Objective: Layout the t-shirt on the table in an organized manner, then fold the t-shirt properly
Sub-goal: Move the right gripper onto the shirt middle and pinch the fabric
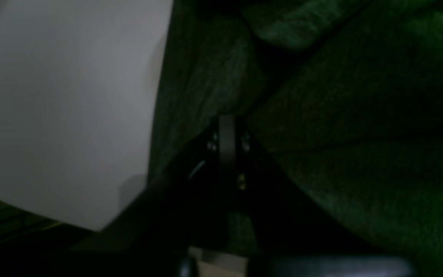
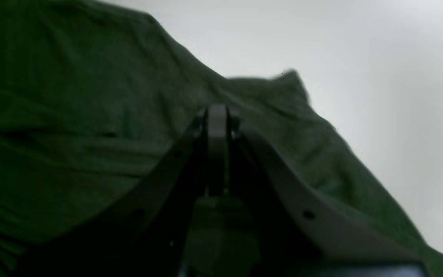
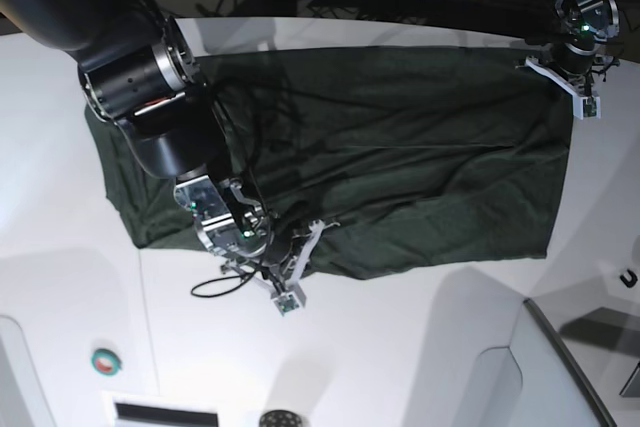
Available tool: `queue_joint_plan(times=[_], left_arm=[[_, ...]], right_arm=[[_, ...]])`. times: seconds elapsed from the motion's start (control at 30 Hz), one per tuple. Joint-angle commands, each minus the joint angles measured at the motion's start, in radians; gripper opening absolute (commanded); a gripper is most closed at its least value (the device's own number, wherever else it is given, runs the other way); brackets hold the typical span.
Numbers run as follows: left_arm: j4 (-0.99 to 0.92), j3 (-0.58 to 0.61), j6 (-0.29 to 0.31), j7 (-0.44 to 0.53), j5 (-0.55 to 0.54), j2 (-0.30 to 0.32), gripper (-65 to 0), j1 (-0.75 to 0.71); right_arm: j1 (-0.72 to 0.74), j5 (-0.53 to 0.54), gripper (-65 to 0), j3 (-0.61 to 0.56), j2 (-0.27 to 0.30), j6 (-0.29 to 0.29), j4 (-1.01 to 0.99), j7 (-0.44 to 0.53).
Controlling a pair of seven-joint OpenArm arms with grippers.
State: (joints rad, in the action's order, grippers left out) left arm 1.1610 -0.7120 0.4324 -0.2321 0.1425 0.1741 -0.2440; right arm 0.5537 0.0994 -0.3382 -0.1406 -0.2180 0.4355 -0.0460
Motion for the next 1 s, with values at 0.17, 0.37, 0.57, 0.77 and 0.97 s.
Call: queue_joint_plan(times=[0.17, 0.37, 0.57, 0.77, 0.97], left_arm=[[0.01, -0.001, -0.005, -0.082, 0.041, 0.003, -65.0, -0.016], [0.006, -0.001, -0.005, -0.082, 0.041, 0.003, -65.0, -0.013], [0.001, -0.001, -0.005, -0.082, 0.041, 0.018, -65.0, -0.015], [0.001, -0.001, -0.005, -0.082, 0.041, 0.018, -65.0, -0.015], [0.01, -0.001, -0.005, -0.083, 0.041, 0.014, -65.0, -0.013]], right_arm=[[0.039, 0.001, -63.3, 0.008, 0.003, 0.067, -0.063, 0.025], [0.045, 0.001, -63.3, 0.006, 0.023, 0.128, -0.096, 0.027], [0.061, 0.001, -63.3, 0.006, 0.046, 0.225, -0.096, 0.027], [0.073, 0.003, -63.3, 0.006, 0.058, 0.228, -0.097, 0.027], [0.072, 0.003, -63.3, 0.008, 0.051, 0.23, -0.097, 0.113]])
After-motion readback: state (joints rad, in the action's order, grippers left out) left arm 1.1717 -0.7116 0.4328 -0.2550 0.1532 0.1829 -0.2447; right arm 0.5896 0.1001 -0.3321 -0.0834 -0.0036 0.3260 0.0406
